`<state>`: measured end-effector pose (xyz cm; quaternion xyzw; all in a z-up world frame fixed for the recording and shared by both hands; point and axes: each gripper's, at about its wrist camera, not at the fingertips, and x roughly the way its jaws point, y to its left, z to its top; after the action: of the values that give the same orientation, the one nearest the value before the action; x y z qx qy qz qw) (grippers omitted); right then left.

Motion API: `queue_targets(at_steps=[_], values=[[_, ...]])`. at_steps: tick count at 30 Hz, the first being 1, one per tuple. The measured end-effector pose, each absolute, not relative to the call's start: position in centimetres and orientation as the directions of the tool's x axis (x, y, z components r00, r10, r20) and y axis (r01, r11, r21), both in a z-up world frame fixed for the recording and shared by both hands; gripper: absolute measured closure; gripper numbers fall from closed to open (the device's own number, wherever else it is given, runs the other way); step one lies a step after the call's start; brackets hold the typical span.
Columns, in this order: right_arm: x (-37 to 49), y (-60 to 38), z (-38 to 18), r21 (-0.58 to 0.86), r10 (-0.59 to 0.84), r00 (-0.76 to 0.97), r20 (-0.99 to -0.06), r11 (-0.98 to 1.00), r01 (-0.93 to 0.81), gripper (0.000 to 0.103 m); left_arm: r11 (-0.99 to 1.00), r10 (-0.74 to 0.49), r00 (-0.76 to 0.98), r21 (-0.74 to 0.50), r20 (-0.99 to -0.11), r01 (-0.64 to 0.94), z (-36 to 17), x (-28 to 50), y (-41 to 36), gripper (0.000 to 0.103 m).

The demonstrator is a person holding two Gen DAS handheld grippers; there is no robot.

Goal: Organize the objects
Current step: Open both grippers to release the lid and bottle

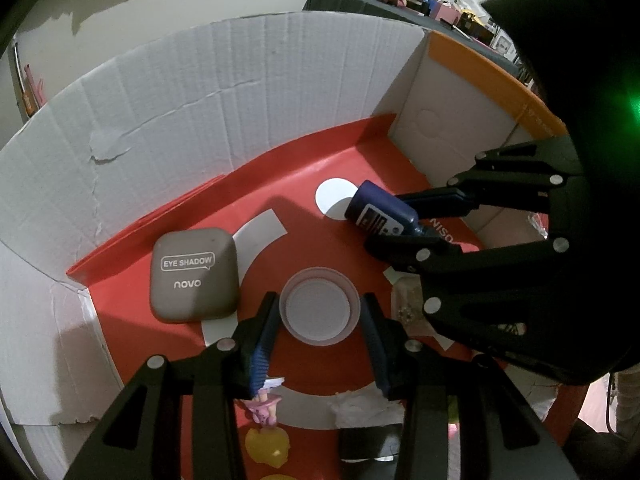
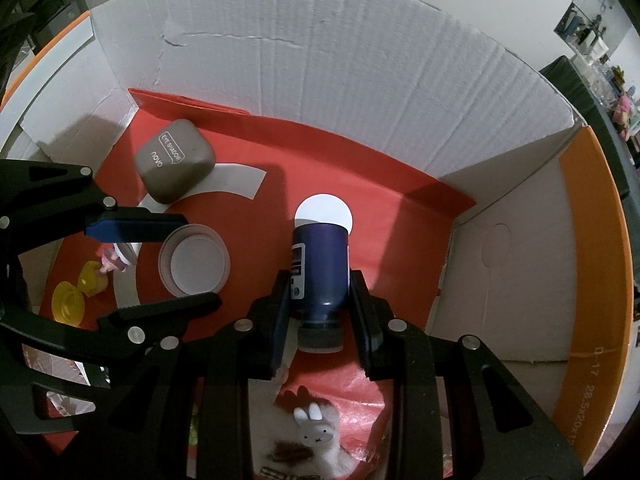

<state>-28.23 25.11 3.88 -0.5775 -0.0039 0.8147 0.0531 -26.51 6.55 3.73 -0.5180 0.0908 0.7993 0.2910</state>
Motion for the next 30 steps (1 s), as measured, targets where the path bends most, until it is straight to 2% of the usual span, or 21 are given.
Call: queue_targets(at_steps=[12,23,30], values=[[-27.7,25.1,4.7,-0.077,0.099,-0.325,-0.941,-0.994,-0.082,0.076,-0.815,0.379,-0.295,-0.166,-0.877,-0.555,3.8,-25.5,6.5,0.06],[-26.5,24.5,5.8,-0.085,0.11,-0.334,-0.936,-0.992,-0.088,0.076,-0.825,0.4,-0.29,-0.204,-0.87,-0.527,5.1,-27.6,5.9,0.055],[-25.4,24.0,7.0,-0.082,0.11,-0.347,-0.931,-0.992,-0.093,0.076,-0.832,0.392,-0.325,-0.18,-0.861,-0.525,6.0,-27.5,5.8,0.052]])
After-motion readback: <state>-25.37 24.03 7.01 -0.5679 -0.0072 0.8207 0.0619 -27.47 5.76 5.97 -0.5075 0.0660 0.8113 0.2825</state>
